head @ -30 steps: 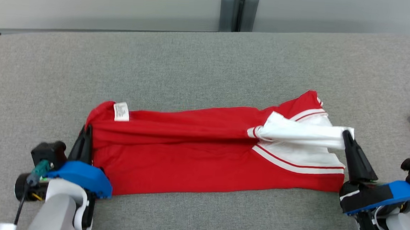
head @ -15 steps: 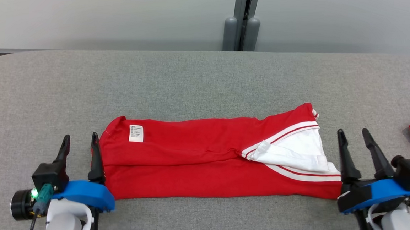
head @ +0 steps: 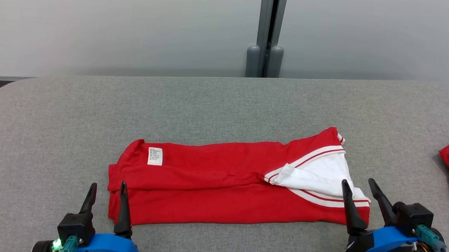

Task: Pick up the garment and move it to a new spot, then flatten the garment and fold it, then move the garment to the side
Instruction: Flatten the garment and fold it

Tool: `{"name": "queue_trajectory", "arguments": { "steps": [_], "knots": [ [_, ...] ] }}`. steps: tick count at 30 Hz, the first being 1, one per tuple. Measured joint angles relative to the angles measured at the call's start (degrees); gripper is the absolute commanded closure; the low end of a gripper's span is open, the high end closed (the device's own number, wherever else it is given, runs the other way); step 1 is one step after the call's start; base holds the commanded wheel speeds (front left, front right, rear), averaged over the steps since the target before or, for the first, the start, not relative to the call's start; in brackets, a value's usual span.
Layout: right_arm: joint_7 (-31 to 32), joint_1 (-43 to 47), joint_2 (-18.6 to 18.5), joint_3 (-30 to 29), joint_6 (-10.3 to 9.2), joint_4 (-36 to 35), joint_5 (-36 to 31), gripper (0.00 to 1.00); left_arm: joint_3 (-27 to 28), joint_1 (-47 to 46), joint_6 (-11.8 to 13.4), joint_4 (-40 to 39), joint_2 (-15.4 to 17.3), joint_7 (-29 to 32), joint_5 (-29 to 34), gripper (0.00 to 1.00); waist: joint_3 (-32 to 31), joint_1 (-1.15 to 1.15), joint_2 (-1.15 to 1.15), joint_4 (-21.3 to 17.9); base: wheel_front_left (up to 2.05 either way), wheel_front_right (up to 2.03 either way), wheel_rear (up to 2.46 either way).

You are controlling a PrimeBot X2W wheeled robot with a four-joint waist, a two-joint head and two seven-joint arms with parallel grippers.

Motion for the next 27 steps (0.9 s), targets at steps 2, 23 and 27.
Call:
{"name": "queue_trajectory", "arguments": {
  "steps": [2, 23, 27],
  "knots": [
    [0.0, -0.02, 0.05, -0.01, 0.0, 0.31, -0.07, 0.0, -0.07, 0.21, -0.11, -0.04, -0.11, 0.0, -0.04, 0.0, 0.08, 0.0, 0.0, 0.08, 0.0, 0.0, 0.0],
    [2.9, -18.92, -1.89, 0.1, 0.01, 24.48, 3.88, 0.0, -7.13, -6.1, 0.8, 2.42, -0.22, 0.0, -4.56, 0.0, 11.85, 0.01, 0.0, 2.97, 0.0, 0.0, 0.0],
    [3.39, -19.54, -2.14, 3.42, -0.45, 25.14, 9.85, 1.0, -7.33, -6.34, 1.02, 2.53, -0.24, 0.0, -4.58, 0.0, 12.67, 0.0, 0.0, 3.52, 0.0, 0.0, 0.0]
  ]
}}
